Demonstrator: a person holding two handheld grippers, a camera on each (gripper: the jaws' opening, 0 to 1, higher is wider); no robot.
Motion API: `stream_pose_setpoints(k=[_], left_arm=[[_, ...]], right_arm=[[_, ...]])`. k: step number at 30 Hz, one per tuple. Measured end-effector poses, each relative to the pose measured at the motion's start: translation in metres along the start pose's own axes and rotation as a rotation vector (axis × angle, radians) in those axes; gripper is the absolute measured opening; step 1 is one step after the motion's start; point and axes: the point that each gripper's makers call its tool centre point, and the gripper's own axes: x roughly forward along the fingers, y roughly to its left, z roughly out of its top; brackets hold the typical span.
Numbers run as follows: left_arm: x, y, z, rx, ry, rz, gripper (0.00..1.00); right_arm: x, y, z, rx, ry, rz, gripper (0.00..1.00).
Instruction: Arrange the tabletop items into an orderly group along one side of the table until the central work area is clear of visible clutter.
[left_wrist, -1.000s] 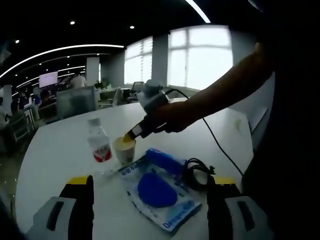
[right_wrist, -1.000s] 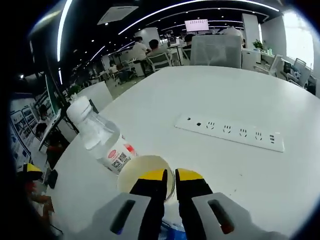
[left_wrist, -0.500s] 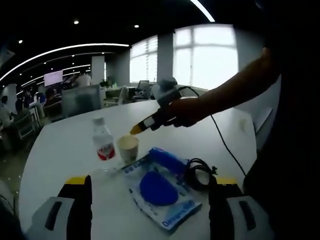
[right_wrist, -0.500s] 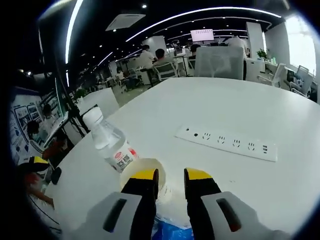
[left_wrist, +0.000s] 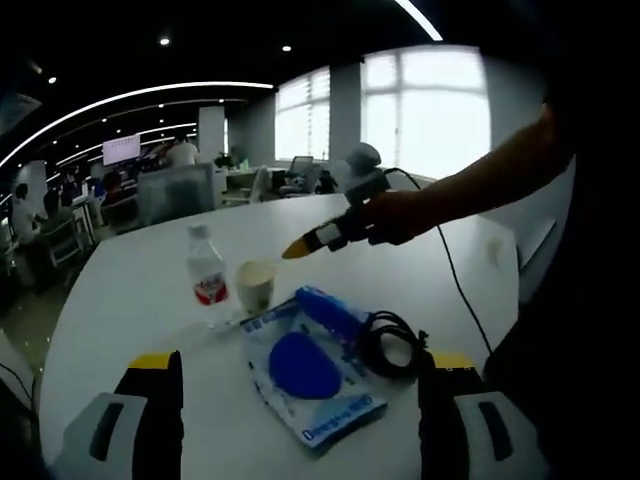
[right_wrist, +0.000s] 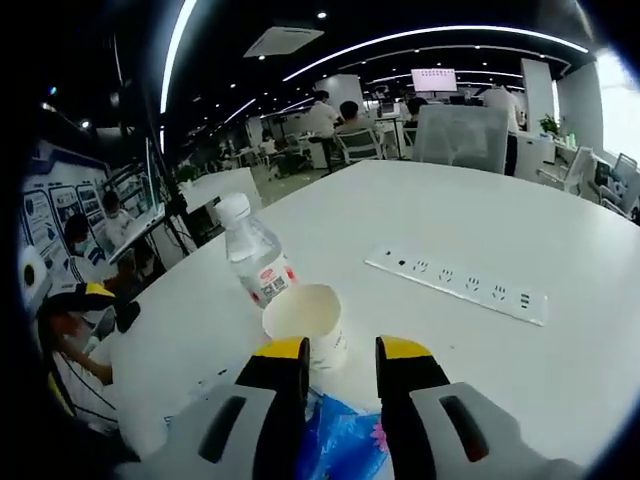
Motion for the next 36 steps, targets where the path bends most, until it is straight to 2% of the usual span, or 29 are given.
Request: stream_pose_setpoints(k=[3,14,18,20,22,26,29,31,36], left_arm=[[-0.002,-0.008,-0.007,-0.014,0.019,0.014,0.92],[-0.001,-0.035,-0.033,-0.108,0.070,0.070,0.90],[0.000,-0.040,-0.044,-0.192,0.087,0.100,0.85],[0.002,-0.042,-0.050,-0.273,0.084,0.112,0.81],[0.004,-0.045,-0.058,-0.340,0.108,0.120,0.78],[0.011,-0.052,-0.066,-0.311,0.134,0.122,0.76],[0.015,-0.056,-0.069,-0.332,0.142,0.121,0.72],[0.017,-0.058,-0.077,-0.381,0.165,0.123,0.68],[0.024,-0.059,-0.085,-0.515,0.155,0.151,0.59]], right_arm=[[-0.002,0.002,-0.002,-0.033,0.006,0.005,0.23],[0.001,0.026,-0.019,-0.129,0.061,0.117,0.23],[0.004,0.035,-0.026,-0.178,0.100,0.155,0.22],[0.006,0.036,-0.030,-0.199,0.120,0.170,0.20],[0.005,0.041,-0.032,-0.211,0.135,0.180,0.19],[0.010,0.045,-0.039,-0.240,0.159,0.190,0.19],[0.013,0.042,-0.043,-0.260,0.167,0.184,0.20],[0.012,0.041,-0.045,-0.261,0.178,0.187,0.20],[0.019,0.040,-0.046,-0.271,0.181,0.190,0.20]])
